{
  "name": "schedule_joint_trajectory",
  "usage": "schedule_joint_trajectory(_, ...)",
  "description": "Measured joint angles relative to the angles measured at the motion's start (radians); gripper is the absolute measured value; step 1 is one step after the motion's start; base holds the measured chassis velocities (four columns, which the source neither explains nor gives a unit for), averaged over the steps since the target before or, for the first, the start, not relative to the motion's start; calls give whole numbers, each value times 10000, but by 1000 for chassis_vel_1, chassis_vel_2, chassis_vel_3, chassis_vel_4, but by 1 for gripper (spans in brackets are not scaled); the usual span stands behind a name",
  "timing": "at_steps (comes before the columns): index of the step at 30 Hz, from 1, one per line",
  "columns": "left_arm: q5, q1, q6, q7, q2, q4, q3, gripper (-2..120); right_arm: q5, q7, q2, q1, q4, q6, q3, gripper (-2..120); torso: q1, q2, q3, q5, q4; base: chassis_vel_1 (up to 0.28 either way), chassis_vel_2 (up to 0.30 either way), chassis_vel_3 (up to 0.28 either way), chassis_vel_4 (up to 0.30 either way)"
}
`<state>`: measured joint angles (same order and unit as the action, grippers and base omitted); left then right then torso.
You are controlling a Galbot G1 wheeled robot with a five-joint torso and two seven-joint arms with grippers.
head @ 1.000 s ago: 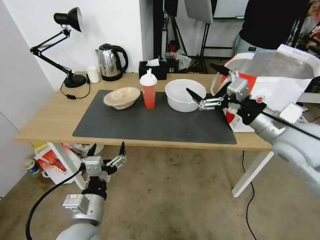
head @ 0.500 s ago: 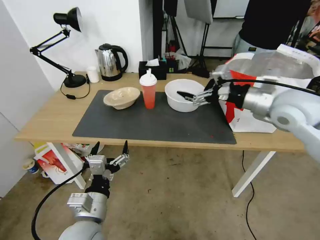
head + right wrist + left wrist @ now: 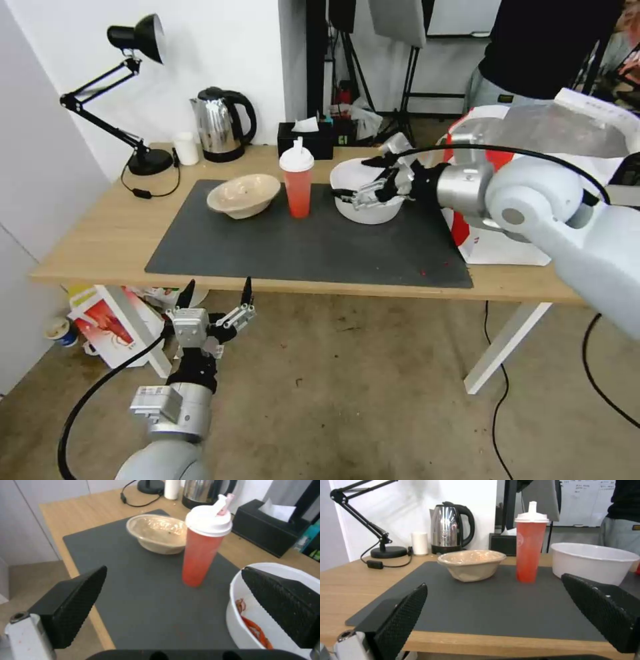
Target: Pick up the trash from the table and place it into the takeout bag.
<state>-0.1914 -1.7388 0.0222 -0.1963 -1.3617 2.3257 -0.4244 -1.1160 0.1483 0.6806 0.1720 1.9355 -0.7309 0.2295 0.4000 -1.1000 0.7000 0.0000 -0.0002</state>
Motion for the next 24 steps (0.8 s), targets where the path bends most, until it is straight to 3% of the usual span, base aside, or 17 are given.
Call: schedule_joint_trajectory(24, 69, -10, 2, 10, -93, -48, 144, 100, 1042, 441, 205, -1124, -1359, 31, 1076, 100, 1, 0, 0, 0, 1, 0, 0, 0, 0)
